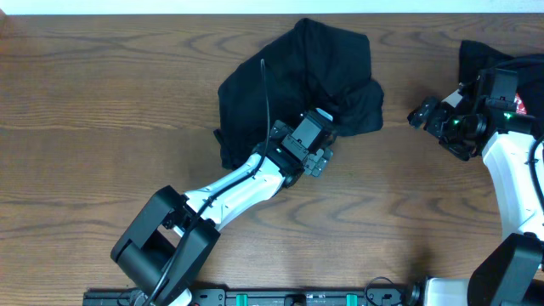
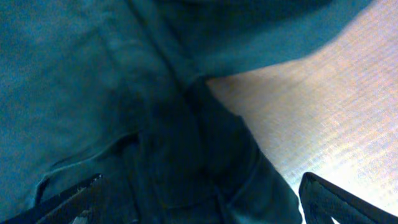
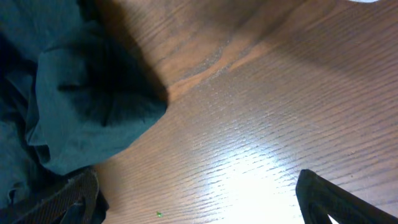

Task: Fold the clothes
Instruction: 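Reach the left gripper to the pants' lower edge and grasp it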

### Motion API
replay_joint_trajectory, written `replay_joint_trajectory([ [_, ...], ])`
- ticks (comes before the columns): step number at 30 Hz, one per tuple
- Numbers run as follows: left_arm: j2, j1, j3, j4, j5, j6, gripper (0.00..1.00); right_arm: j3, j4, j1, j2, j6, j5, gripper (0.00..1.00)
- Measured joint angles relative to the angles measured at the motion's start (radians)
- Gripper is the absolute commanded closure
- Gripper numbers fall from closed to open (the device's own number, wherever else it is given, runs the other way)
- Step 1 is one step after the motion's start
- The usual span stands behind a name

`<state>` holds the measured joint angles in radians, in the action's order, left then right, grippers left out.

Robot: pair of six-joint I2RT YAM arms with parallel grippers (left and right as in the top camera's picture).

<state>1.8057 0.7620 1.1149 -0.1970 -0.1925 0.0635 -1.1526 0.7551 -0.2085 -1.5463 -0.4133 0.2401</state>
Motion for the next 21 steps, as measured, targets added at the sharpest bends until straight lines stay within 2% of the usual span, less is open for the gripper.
replay_joint_trajectory([
  [6,0.037,0.003,0.043,-0.019,-0.031,0.098,0.02,0.0,0.004,0.0,0.0,0.0,0.0,0.01],
  [13,0.122,0.042,0.163,-0.099,-0.086,0.161,0.02,0.0,0.018,0.0,0.0,0.0,0.001,0.01],
  [21,0.19,0.051,0.177,-0.148,-0.159,0.257,0.02,0.0,0.026,0.0,0.0,0.004,0.003,0.01],
])
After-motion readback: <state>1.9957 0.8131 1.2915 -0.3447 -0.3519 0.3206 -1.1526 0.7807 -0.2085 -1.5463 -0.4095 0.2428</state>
